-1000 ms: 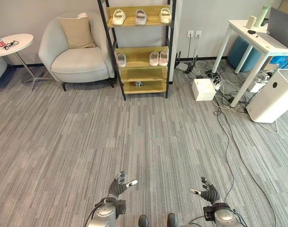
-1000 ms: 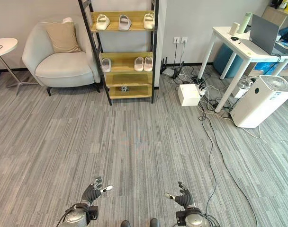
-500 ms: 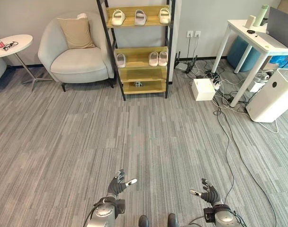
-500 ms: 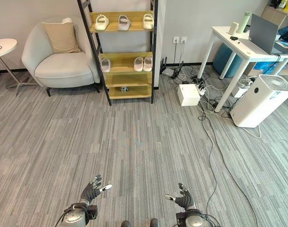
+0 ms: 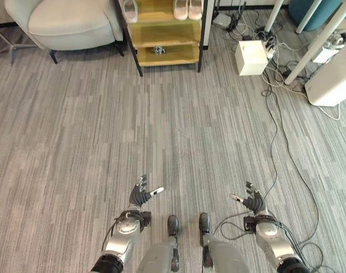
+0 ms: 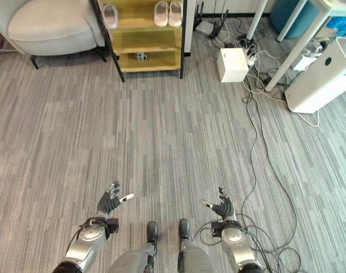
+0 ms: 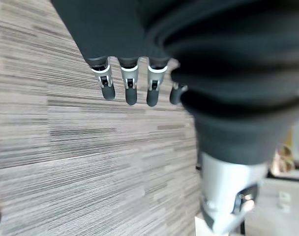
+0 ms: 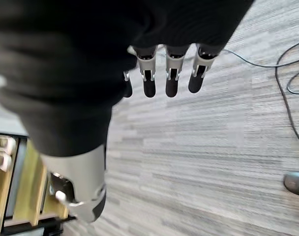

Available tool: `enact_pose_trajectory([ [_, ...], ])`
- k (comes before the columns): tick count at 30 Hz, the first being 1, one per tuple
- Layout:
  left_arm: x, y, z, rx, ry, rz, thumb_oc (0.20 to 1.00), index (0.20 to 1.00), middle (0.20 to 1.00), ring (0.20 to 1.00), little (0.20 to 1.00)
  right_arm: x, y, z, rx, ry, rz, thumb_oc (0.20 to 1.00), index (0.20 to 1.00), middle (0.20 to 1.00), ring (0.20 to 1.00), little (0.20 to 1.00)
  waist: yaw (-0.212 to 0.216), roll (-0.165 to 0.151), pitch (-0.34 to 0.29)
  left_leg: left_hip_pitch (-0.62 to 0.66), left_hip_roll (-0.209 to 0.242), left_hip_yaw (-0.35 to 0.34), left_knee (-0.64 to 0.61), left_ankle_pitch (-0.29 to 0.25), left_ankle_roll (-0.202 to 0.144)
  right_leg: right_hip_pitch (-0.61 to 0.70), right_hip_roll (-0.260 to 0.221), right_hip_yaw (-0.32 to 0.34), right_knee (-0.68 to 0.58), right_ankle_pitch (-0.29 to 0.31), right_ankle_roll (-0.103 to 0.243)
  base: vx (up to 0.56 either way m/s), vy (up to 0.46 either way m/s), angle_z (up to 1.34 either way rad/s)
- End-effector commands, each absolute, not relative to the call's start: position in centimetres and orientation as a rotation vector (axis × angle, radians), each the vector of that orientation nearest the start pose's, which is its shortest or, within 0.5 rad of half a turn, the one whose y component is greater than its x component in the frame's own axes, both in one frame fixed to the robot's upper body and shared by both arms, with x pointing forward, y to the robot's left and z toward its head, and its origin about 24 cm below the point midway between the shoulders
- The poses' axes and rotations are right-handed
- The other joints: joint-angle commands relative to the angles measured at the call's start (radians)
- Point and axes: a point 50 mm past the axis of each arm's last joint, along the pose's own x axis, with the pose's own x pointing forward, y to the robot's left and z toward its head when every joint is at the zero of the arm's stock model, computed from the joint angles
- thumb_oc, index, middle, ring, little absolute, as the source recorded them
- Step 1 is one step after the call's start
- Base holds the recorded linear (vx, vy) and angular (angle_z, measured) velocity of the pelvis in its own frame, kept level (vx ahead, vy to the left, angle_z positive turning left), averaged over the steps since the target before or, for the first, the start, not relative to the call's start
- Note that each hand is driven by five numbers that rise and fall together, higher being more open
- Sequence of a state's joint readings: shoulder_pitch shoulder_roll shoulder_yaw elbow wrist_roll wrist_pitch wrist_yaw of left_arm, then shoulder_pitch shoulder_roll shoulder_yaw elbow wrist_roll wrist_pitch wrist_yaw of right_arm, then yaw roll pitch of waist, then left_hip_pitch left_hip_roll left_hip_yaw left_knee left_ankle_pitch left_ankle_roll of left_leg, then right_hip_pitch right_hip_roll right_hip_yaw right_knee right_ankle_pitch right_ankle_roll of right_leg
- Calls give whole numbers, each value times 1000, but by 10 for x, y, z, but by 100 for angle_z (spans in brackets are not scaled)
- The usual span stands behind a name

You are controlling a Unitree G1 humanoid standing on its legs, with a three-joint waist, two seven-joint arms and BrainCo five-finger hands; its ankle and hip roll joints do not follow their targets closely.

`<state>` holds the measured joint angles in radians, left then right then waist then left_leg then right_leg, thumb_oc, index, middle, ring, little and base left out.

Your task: Arrange the slippers neatly on the shoe rack.

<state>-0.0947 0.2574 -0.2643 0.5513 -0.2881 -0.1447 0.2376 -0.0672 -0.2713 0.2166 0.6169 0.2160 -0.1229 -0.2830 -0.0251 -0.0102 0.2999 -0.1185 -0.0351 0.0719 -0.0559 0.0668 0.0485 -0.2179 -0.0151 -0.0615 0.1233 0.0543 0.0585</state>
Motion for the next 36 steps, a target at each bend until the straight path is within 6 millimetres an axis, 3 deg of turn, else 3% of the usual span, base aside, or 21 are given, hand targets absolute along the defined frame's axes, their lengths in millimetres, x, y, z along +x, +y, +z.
enact_pose_trajectory([
  [1,251,186,-31,138,240,106,1000,1000,1000,1000,1000,234,-198,-50,-164,345,-210,1000,1000,1000,1000,1000,-13,-25,-18,63,47,-38,95,-164,-54,-25,-117,0,147,-80,119,236,5,-4],
  [4,257,184,-24,131,206,103,1000,1000,1000,1000,1000,237,-202,-47,-165,335,-226,1000,1000,1000,1000,1000,-32,-28,-8,152,39,-32,52,-193,-67,-52,-143,-75,-14,-19,115,297,-103,-2],
  [6,259,183,-21,116,193,107,1000,1000,1000,1000,1000,234,-205,-48,-182,347,-229,1000,1000,1000,1000,1000,-60,-22,-8,245,60,-30,23,-236,-86,-74,-139,-134,-146,21,134,593,-259,2],
  [7,254,183,-25,112,202,100,1000,1000,1000,1000,1000,225,-210,-51,-194,358,-229,1000,1000,1000,1000,1000,-74,-28,-33,299,66,-45,19,-274,-98,-46,-133,-113,-155,45,125,585,-263,9],
  [9,251,183,-28,99,215,108,1000,1000,1000,1000,1000,221,-213,-53,-200,366,-230,1000,1000,1000,1000,1000,-78,-25,-44,308,82,-47,39,-284,-108,-33,-124,-108,-141,42,114,385,-240,53],
  [10,245,184,-33,63,235,126,1000,1000,1000,1000,1000,215,-216,-56,-211,382,-223,1000,1000,1000,1000,1000,-80,-14,-60,281,108,-54,148,-244,-135,1,-97,-109,-136,25,88,317,-237,76],
  [11,245,184,-33,63,235,126,1000,1000,1000,1000,1000,215,-216,-56,-211,382,-223,1000,1000,1000,1000,1000,-80,-14,-60,280,108,-54,148,-244,-135,1,-97,-109,-136,25,88,420,-414,54],
  [12,244,185,-33,18,243,144,1000,1000,1000,1000,1000,212,-218,-56,-212,378,-201,1000,1000,1000,1000,1000,-64,-20,-50,169,101,-84,423,-144,-152,69,-67,-102,-131,-17,37,223,-263,4],
  [13,244,185,-33,19,243,145,1000,1000,1000,1000,1000,212,-218,-56,-212,378,-200,1000,1000,1000,1000,1000,-68,-25,-55,162,96,-87,423,-140,-151,63,-73,-104,-131,-16,38,355,-366,13],
  [14,244,189,-35,8,255,172,1000,1000,1000,1000,1000,212,-218,-55,-209,374,-199,1000,1000,1000,1000,1000,-62,-31,-51,127,88,-107,486,-87,-158,89,-61,-96,-136,-30,20,323,-219,-22],
  [15,245,190,-35,-11,254,189,1000,1000,1000,1000,1000,213,-220,-55,-213,380,-210,1000,1000,1000,1000,1000,-45,-54,-44,31,86,-84,541,-91,-149,140,-71,-89,-136,-72,4,560,-258,-6],
  [16,245,188,-36,-8,263,186,1000,1000,1000,1000,1000,214,-221,-55,-207,382,-222,1000,1000,1000,1000,1000,-26,-63,-45,-40,77,-51,456,-151,-121,183,-72,-87,-149,-99,11,439,-151,-40],
  [18,245,187,-37,-4,265,183,1000,1000,1000,1000,1000,214,-222,-55,-210,382,-227,1000,1000,1000,1000,1000,-14,-61,-43,-46,78,-36,391,-158,-116,208,-69,-83,-157,-112,17,314,21,-11],
  [20,248,185,-36,25,267,174,1000,1000,1000,1000,1000,216,-226,-56,-215,391,-259,1000,1000,1000,1000,1000,24,-28,-54,-136,137,8,43,35,-147,301,-31,-95,-174,-176,21,615,158,18],
  [21,250,187,-34,36,262,182,1000,1000,1000,1000,1000,215,-226,-58,-206,401,-276,1000,1000,1000,1000,1000,30,-34,-58,-163,149,47,-27,54,-153,350,-32,-98,-178,-199,27,752,277,30],
  [23,238,192,-40,38,283,197,1000,1000,1000,1000,1000,206,-221,-65,-198,434,-251,1000,1000,1000,1000,1000,36,-32,-104,-119,151,63,-31,111,-154,402,-42,-69,-172,-215,46,772,416,-12],
  [25,228,198,-45,54,310,191,1000,1000,1000,1000,1000,198,-212,-73,-165,471,-223,1000,1000,1000,1000,1000,45,-66,-140,-67,115,94,-13,73,-115,398,-95,-39,-95,-202,79,583,380,-83],
  [28,228,200,-44,61,311,189,1000,1000,1000,1000,1000,197,-209,-75,-151,483,-215,1000,1000,1000,1000,1000,49,-83,-146,-45,92,99,-7,44,-93,371,-105,-27,-5,-176,98,226,193,-7],
  [32,232,205,-39,78,291,196,1000,1000,1000,1000,1000,199,-203,-77,-134,490,-199,1000,1000,1000,1000,1000,42,-83,-134,24,57,105,-4,-18,-48,255,-132,-27,227,-29,141,145,169,32],
  [34,234,206,-36,84,276,197,1000,1000,1000,1000,1000,198,-201,-77,-128,489,-197,1000,1000,1000,1000,1000,29,-62,-121,81,55,85,-17,-51,-43,169,-117,-55,283,-56,120,292,149,42],
  [36,237,205,-33,82,264,193,1000,1000,1000,1000,1000,198,-204,-76,-127,485,-207,1000,1000,1000,1000,1000,11,-48,-106,115,52,66,-22,-65,-51,130,-90,-94,202,-113,92,344,69,11],
])
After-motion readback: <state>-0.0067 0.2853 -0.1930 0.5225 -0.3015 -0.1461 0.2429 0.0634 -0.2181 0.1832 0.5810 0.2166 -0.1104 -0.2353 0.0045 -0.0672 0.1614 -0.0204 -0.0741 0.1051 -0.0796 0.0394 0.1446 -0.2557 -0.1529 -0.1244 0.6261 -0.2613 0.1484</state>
